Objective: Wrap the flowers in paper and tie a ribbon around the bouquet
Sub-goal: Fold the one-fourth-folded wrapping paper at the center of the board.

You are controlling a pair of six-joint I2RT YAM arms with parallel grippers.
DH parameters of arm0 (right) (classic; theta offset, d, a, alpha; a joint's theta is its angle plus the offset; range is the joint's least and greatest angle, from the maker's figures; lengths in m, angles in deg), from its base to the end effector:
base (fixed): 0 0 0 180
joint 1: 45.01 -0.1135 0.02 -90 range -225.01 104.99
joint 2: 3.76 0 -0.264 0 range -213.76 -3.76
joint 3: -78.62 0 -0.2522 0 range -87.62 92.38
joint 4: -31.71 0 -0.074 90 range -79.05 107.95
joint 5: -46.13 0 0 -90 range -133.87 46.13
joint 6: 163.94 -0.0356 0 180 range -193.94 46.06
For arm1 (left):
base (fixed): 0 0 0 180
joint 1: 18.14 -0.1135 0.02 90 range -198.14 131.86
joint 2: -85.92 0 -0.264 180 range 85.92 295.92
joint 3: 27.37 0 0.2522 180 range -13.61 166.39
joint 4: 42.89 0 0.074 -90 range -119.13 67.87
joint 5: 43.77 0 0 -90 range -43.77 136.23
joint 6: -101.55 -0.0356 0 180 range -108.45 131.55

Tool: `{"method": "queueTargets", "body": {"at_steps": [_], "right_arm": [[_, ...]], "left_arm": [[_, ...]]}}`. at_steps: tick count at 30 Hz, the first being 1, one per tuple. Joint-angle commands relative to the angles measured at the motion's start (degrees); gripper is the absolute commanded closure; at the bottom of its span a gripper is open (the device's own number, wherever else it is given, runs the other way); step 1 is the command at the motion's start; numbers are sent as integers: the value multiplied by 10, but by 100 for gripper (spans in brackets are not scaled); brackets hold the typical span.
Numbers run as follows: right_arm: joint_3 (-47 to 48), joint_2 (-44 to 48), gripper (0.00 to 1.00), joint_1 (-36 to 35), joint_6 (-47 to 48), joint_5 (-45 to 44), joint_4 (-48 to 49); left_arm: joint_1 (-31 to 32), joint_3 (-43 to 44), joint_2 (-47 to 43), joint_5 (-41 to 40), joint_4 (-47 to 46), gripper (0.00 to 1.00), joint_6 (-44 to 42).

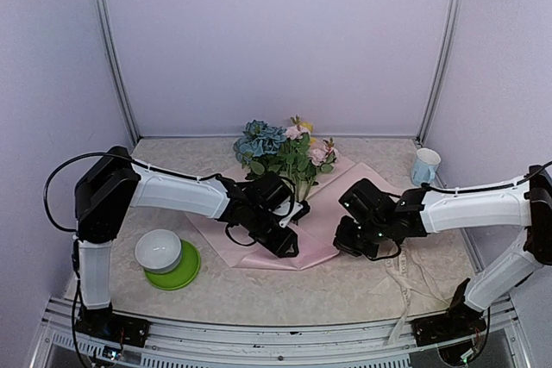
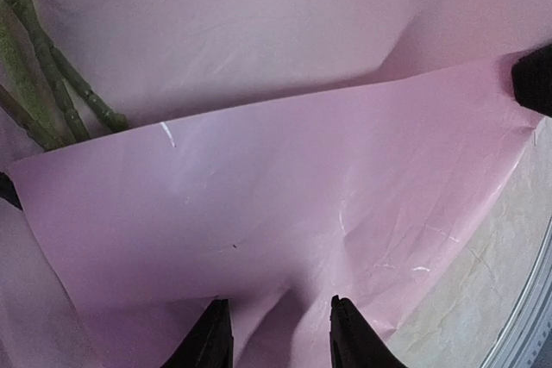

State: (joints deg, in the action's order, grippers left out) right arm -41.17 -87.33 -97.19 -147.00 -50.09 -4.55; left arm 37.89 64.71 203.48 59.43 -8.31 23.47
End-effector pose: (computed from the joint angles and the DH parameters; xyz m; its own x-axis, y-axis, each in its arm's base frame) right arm 0.1731 0.2167 0.1815 -0.8732 0.4260 -0.2368 0.2870 0.8421 0.4566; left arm 0.2302 -0.3562 0.1449 -0.6537 0.6103 -0.4475 0.7523 0.5882 -0.2967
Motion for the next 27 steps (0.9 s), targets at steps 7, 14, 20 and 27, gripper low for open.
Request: {"method": "queueTargets", "body": {"at_steps": [7,14,20,27], "right_arm": [[47,15,100,-66,223,-94,37],[62,-10,100,-94,366,-63,112],[58,-48,100,-98,402,-20,158],[66,-105,100,-98,401,-30,126]], "left_arm": [[-13,12,18,68,13,60,-7],[-33,-15,10,112,-21,60,-4],[-45,-47,-8,137,-57,61,2],[-65,-112,-76,162,-187,62,32]]}}
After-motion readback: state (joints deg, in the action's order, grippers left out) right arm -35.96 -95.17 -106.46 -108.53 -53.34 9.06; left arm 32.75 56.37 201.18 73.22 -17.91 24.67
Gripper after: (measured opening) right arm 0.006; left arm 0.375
